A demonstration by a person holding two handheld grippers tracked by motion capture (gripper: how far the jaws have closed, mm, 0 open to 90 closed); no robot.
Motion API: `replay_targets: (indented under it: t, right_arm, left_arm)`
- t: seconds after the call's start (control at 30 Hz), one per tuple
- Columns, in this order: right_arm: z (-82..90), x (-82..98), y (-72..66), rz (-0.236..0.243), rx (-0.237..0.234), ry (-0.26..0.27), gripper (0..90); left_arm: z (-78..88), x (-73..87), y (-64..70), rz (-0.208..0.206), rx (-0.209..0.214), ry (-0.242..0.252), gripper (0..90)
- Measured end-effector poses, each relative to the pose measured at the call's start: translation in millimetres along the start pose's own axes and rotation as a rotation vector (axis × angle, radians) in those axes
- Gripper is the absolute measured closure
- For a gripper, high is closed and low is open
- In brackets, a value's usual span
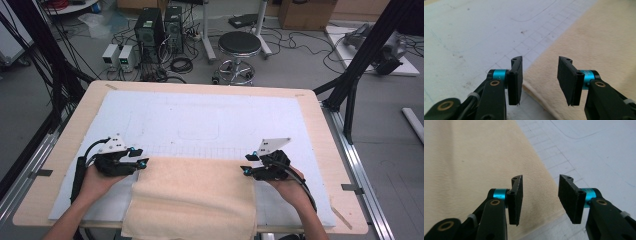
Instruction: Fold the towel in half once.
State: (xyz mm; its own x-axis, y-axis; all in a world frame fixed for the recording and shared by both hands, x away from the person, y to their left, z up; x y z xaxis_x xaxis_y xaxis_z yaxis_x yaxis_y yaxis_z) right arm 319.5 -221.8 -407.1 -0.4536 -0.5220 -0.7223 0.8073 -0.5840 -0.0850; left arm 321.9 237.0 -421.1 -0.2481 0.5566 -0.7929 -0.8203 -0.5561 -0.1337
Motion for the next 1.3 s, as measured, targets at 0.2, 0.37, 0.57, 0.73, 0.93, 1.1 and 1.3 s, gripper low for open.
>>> replay_targets:
  t: [0.2, 0.37, 0.57, 0.73, 0.93, 1.1, 1.3]
  right_arm:
    - [-15.1, 10.3, 14.3, -0.054, 0.027, -0.007, 50.6]
    - [-22.9, 12.8, 22.2, -0.076, -0.008, -0.011, 45.9]
    - [-31.1, 15.0, 24.3, -0.087, -0.019, -0.056, 48.5]
    - [-33.5, 16.3, 27.0, -0.119, -0.049, -0.062, 53.3]
    - [-32.1, 19.8, 23.0, -0.149, -0.086, -0.049, 73.3]
    - [-30.0, 15.4, 15.8, -0.128, -0.073, -0.069, 80.8]
    - [-14.0, -16.3, 23.3, -0.075, -0.017, -0.013, 82.4]
  left_arm:
    - [-18.5, 8.0, -9.0, 0.019, 0.038, -0.057, 50.7]
    - [-24.9, 9.4, -7.4, 0.016, 0.053, -0.089, 52.4]
    - [-26.8, 10.3, -8.0, 0.041, 0.069, -0.098, 54.1]
    - [-27.3, 9.8, -6.0, 0.04, 0.086, -0.097, 61.1]
    - [-25.8, 8.7, -0.8, 0.024, 0.07, -0.097, 72.2]
    - [-25.1, 6.2, -1.9, 0.038, 0.05, -0.098, 84.1]
    - [-29.5, -18.2, -21.0, 0.089, -0.067, -0.052, 85.6]
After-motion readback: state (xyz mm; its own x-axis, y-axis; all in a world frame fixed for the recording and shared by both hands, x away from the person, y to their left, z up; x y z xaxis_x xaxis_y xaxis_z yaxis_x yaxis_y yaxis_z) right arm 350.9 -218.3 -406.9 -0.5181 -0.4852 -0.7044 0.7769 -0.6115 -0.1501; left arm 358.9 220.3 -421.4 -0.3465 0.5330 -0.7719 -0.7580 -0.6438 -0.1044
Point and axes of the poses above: each handheld gripper's, and its own axes: z roughly backward along the jaws, x roughly out of its underside, y roughly to its right, the point moved 1 cm from there along -z, roughly forward along the jaws, and after that the axes turned 10 degrees about -z, right-handed, at the moved point
